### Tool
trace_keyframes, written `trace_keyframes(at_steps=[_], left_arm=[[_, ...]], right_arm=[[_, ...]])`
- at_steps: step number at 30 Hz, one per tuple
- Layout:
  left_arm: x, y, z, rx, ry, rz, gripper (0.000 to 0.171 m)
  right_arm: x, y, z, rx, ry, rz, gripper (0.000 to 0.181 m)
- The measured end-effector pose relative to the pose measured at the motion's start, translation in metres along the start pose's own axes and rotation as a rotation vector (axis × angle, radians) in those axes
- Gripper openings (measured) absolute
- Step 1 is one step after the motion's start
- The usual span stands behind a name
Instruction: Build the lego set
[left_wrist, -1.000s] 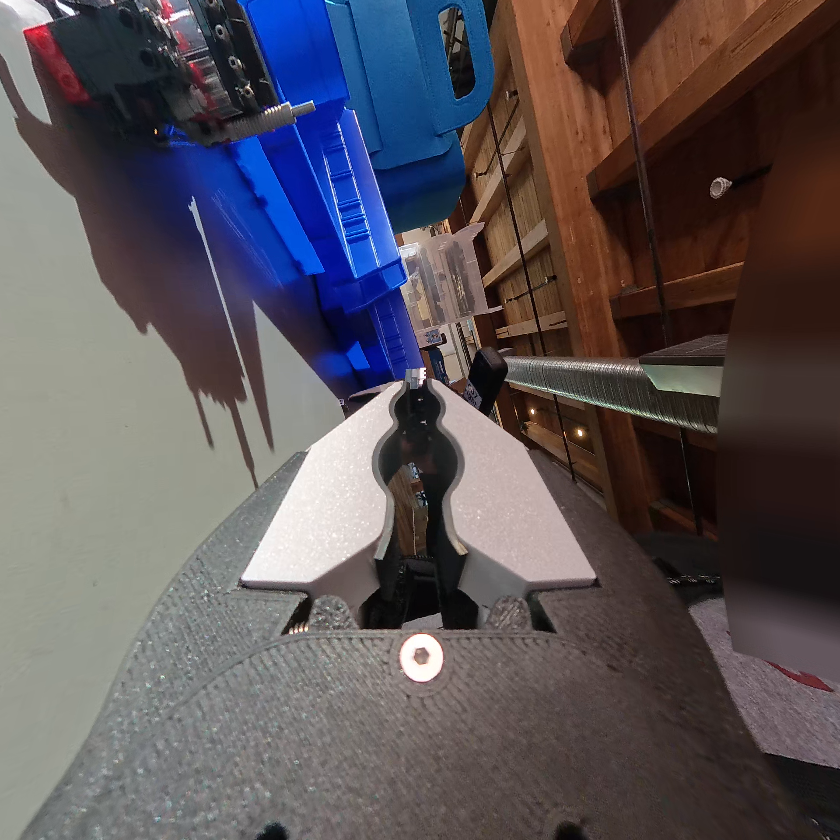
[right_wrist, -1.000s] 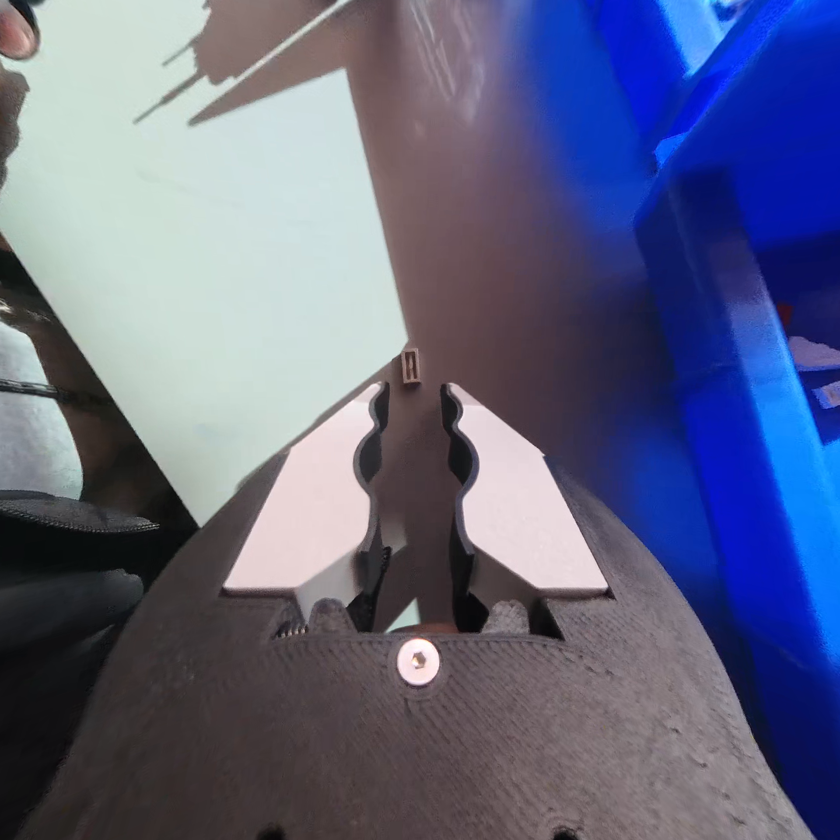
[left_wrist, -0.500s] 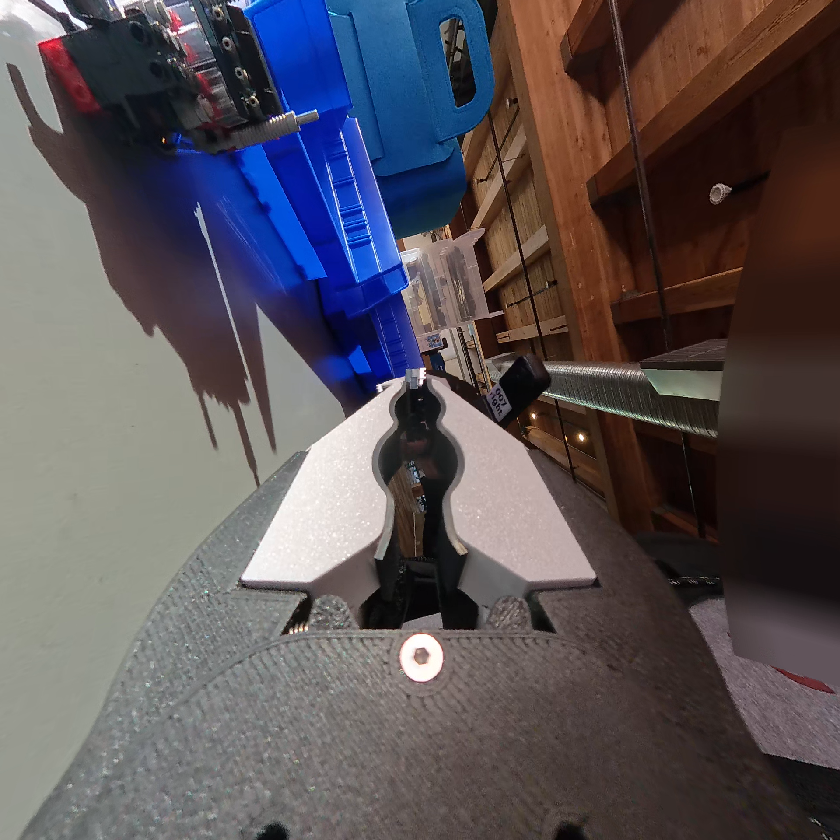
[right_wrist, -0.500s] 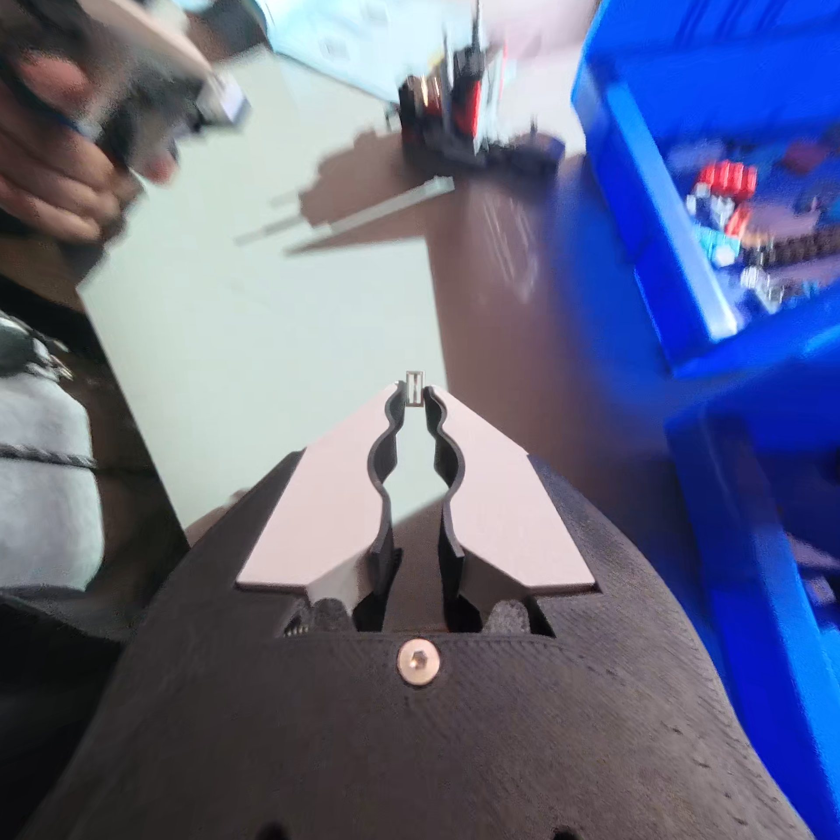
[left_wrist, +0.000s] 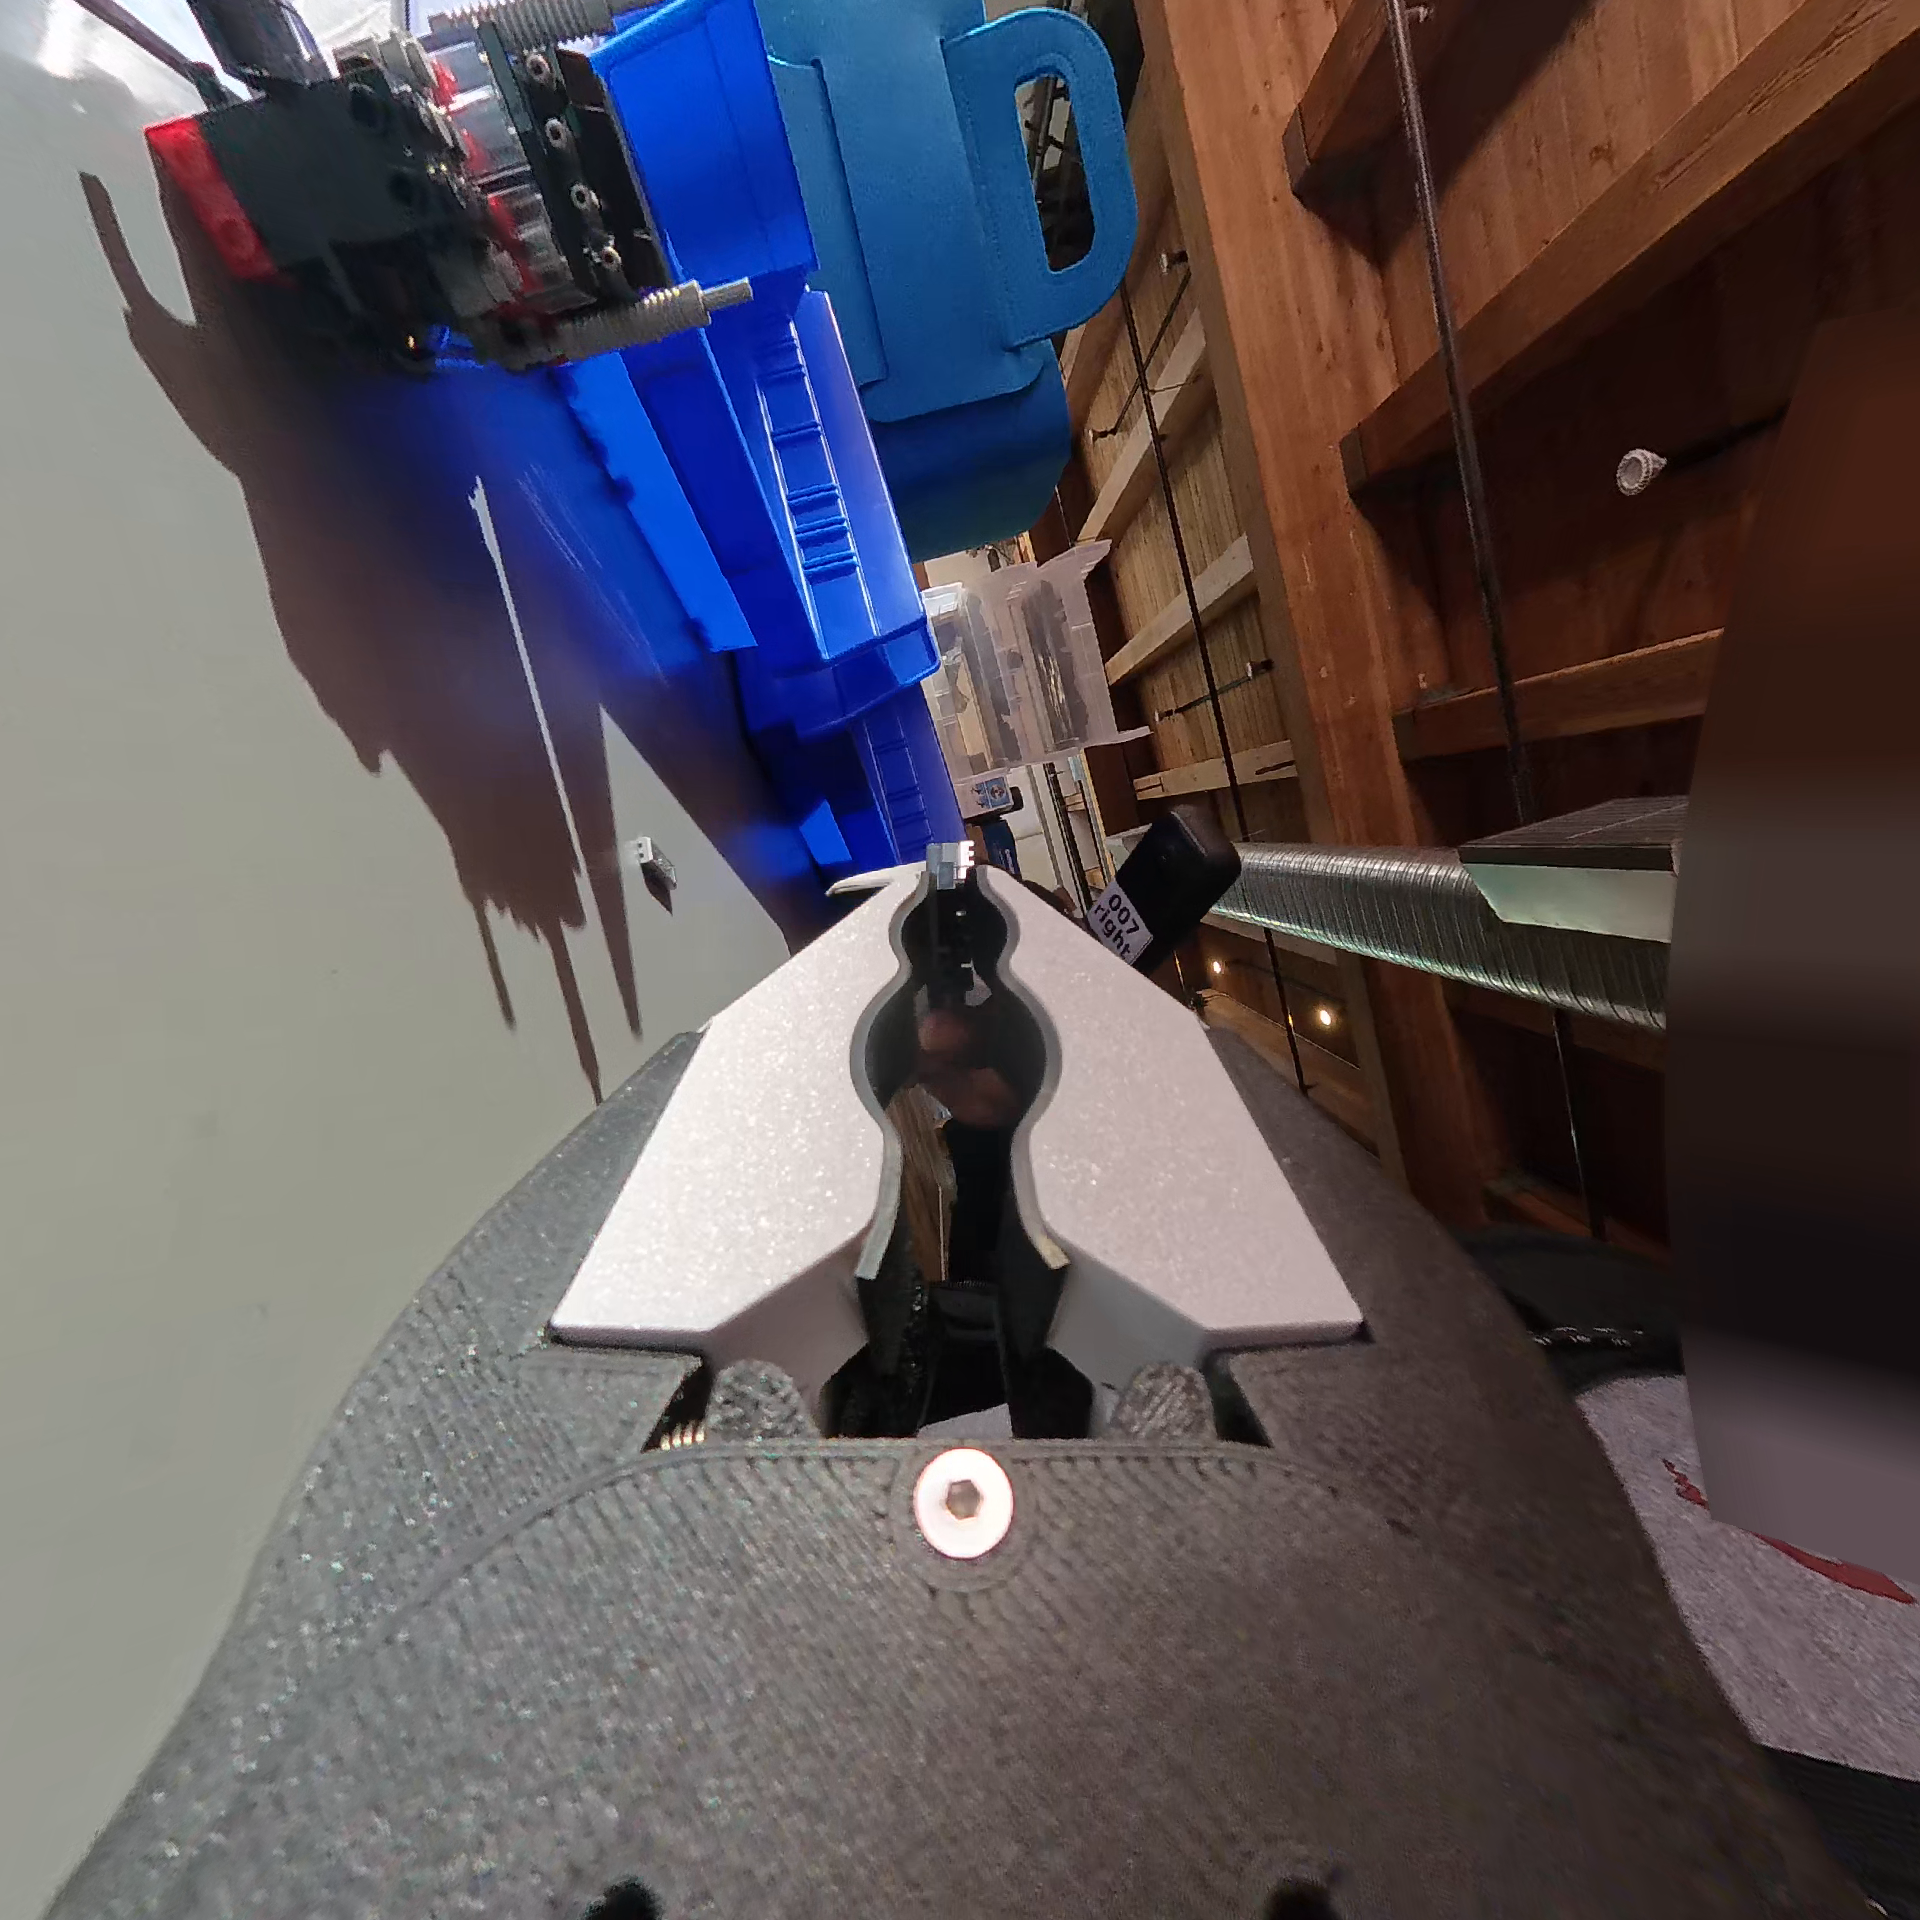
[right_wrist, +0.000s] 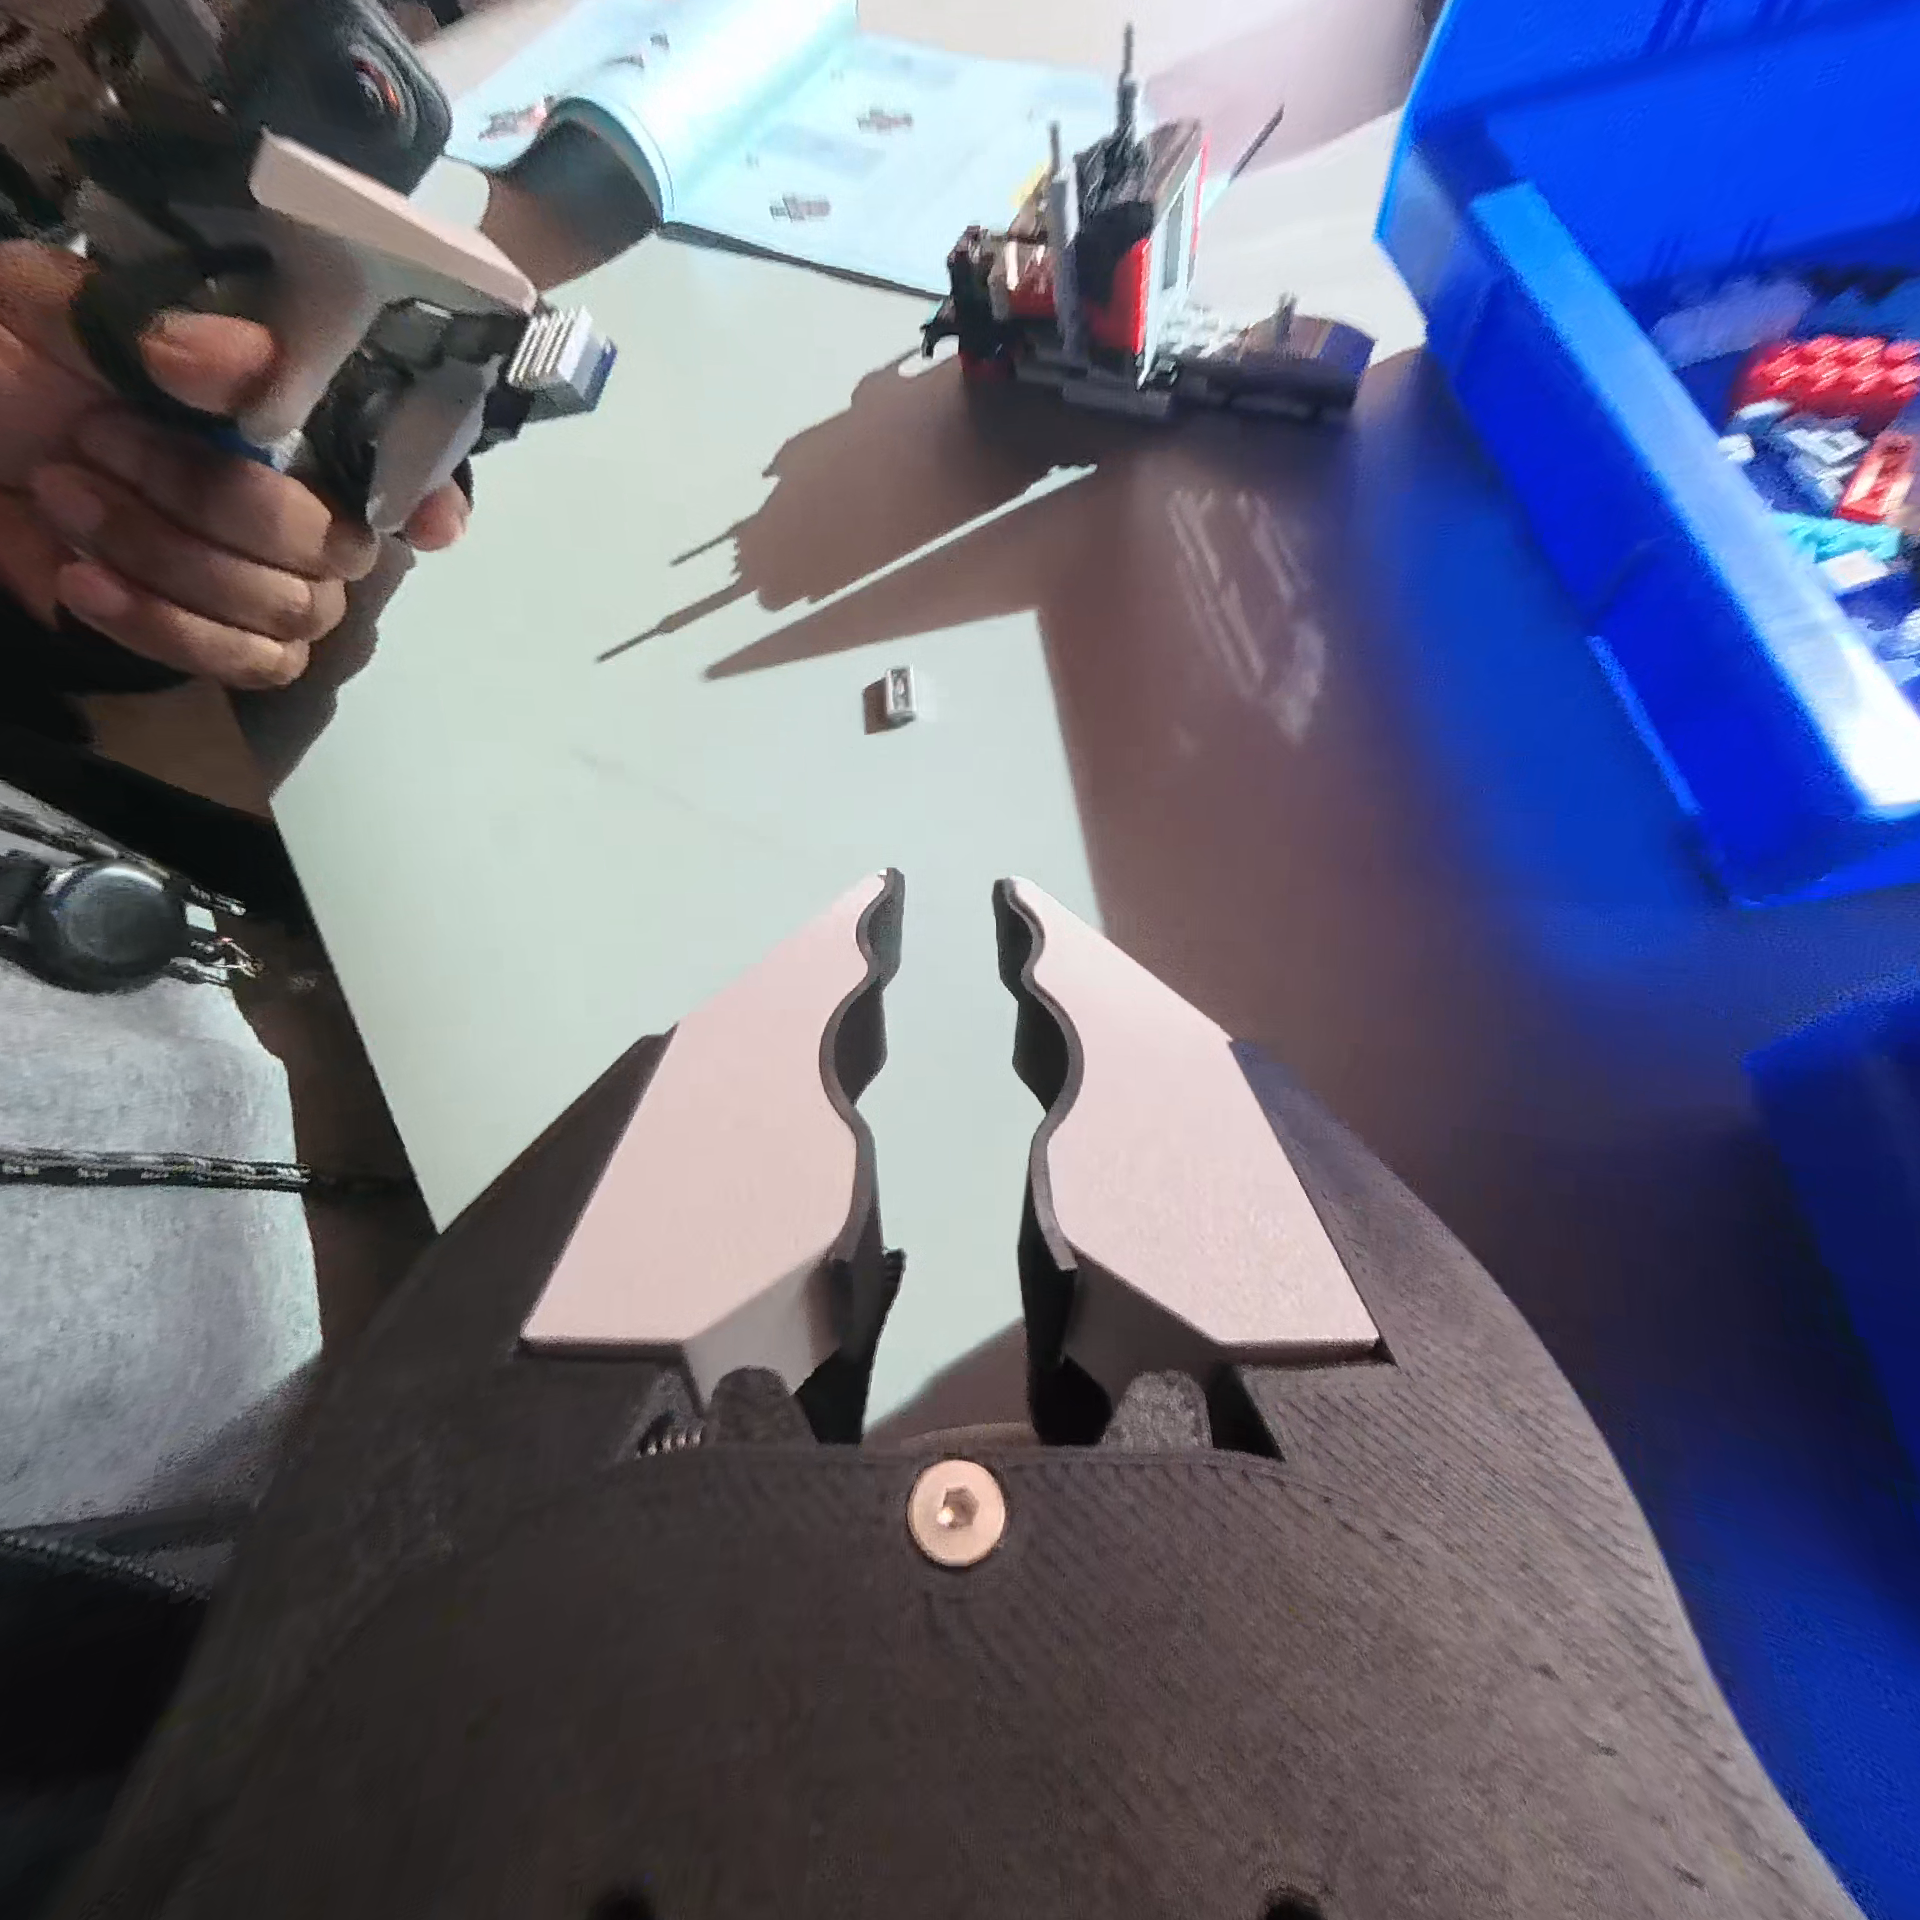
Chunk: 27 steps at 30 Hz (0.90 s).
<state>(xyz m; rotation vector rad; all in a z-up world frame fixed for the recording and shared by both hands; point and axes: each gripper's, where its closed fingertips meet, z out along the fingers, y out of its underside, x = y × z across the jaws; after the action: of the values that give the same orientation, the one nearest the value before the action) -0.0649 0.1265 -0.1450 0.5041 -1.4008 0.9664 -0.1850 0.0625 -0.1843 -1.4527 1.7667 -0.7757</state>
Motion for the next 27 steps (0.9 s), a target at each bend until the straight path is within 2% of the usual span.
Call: trace_keyframes(at_steps=[7, 13, 19, 27], left_arm=[[-0.005, -0.001, -0.001, 0.012, -0.034, -0.003, 0.005], [-0.005, -0.004, -0.004, 0.031, -0.031, -0.01, 0.005], [-0.004, -0.006, -0.005, 0.041, -0.018, -0.023, 0.005], [-0.004, -0.007, -0.005, 0.039, -0.01, -0.029, 0.006]], right_arm=[[-0.01, -0.003, 0.045, -0.079, -0.006, -0.011, 0.018], [-0.012, -0.007, 0.075, -0.161, 0.02, -0.11, 0.018], [-0.016, -0.014, 0.083, -0.155, -0.002, -0.149, 0.009], [-0.028, -0.056, 0.068, 0.031, -0.07, -0.127, 0.009]])
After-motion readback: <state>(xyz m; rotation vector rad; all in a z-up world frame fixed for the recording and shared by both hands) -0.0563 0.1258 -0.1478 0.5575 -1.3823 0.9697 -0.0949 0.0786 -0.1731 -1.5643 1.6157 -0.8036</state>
